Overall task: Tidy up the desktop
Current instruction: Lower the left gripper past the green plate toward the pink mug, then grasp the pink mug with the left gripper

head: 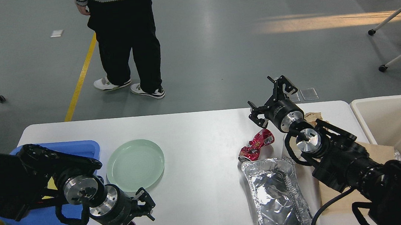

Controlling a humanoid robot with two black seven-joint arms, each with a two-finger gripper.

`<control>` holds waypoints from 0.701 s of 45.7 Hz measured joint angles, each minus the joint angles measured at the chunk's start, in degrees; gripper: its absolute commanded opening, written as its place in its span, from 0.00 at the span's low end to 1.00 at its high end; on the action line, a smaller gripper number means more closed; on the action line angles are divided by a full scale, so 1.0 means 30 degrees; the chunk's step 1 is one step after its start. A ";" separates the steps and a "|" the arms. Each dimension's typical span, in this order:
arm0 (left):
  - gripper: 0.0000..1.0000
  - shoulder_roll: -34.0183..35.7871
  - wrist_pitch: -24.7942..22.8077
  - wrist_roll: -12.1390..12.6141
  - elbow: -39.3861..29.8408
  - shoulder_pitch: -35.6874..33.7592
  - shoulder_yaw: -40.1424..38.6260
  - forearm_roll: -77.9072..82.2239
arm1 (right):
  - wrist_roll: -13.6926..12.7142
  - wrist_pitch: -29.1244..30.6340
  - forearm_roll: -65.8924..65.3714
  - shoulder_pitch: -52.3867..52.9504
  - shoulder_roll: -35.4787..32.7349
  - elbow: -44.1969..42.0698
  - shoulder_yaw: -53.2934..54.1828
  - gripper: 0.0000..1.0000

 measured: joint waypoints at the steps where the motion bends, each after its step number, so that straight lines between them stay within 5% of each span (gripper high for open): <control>1: 0.48 0.0001 -0.0017 0.0007 -0.0006 0.0011 0.0000 0.0000 | 0.0000 0.0000 0.0000 0.0000 0.0000 0.0000 0.0000 1.00; 10: 0.30 0.0016 -0.0143 0.0045 -0.0041 0.0064 -0.0001 -0.0010 | 0.0000 0.0000 0.0000 0.0000 0.0008 0.0000 0.0000 1.00; 32: 0.16 0.0596 -0.1818 0.0138 -0.0073 0.0026 0.0013 -0.0058 | 0.0000 0.0000 0.0000 0.0000 0.0004 0.0000 0.0000 1.00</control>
